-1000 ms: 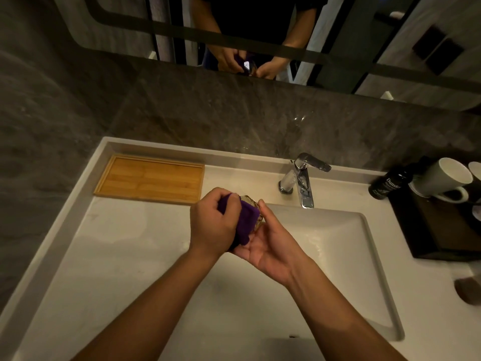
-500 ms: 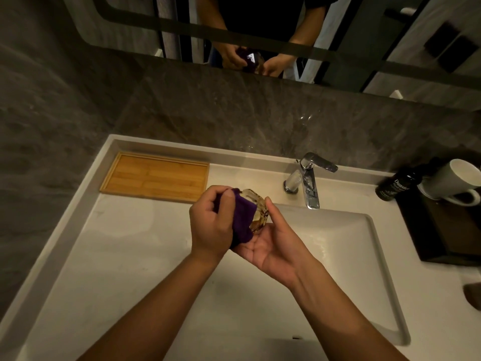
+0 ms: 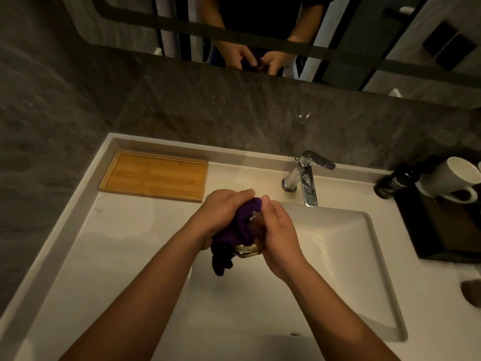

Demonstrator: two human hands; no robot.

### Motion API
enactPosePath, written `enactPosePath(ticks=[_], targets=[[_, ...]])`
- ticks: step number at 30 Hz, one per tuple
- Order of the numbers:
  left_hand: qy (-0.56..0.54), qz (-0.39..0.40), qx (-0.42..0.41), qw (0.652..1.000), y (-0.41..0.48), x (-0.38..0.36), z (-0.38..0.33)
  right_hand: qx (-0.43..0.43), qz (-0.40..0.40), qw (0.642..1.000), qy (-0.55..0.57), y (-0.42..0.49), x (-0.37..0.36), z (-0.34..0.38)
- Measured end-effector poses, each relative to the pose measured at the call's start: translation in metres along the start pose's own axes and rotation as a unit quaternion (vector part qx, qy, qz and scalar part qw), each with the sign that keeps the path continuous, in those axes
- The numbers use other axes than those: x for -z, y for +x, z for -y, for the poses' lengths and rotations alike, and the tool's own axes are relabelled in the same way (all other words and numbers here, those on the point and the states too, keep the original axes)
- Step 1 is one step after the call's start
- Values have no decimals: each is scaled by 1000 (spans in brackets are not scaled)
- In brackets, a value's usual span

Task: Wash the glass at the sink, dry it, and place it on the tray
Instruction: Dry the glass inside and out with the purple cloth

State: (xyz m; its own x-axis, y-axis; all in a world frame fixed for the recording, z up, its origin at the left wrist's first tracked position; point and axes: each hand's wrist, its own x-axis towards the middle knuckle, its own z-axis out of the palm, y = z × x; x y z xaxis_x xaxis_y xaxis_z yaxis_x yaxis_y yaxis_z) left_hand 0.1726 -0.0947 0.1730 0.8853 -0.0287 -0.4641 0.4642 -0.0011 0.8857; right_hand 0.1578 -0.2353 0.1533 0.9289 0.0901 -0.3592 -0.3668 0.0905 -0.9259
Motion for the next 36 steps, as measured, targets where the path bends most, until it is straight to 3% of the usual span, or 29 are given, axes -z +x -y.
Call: enactPosePath(ticks=[3,6,11,14,17,19,21,24,26,29,31,33,34,36], targets=[[63,-43,-92,993,-9,-11,12,9,-43,999,27,2,-5,7],[95,-153,-172,969,-15,-22,22,15,-72,996,52,1,-8,9],[-93,-324,-178,924,-27,-55,33,31,-130,980,148,-8,-27,8],[-33,-295,-195,935,-21,-44,27,21,-119,987,108,-6,-20,9],[125,-156,-195,960,-9,-13,11,-26,-38,998,39,0,1,23],[182,-113,-194,957,-6,-7,6,-54,-14,998,31,2,5,35],[138,-172,-214,952,-8,-20,9,-49,-50,997,36,3,-4,39],[-26,-337,-213,917,-21,-50,19,-50,-109,987,110,-3,-26,31],[-91,-367,-207,902,-26,-58,25,-72,-99,978,171,-11,-33,24],[-35,-301,-205,931,-23,-39,28,-88,-55,981,162,-14,-20,21],[67,-180,-187,964,-18,-15,22,-102,-19,990,97,-8,-6,29],[155,-63,-171,971,-14,2,15,-131,-5,991,24,-6,-1,37],[159,-42,-173,971,-12,4,13,-135,-9,991,8,-5,-3,39],[110,-96,-192,971,-14,-2,14,-126,-54,990,15,-6,-14,37]])
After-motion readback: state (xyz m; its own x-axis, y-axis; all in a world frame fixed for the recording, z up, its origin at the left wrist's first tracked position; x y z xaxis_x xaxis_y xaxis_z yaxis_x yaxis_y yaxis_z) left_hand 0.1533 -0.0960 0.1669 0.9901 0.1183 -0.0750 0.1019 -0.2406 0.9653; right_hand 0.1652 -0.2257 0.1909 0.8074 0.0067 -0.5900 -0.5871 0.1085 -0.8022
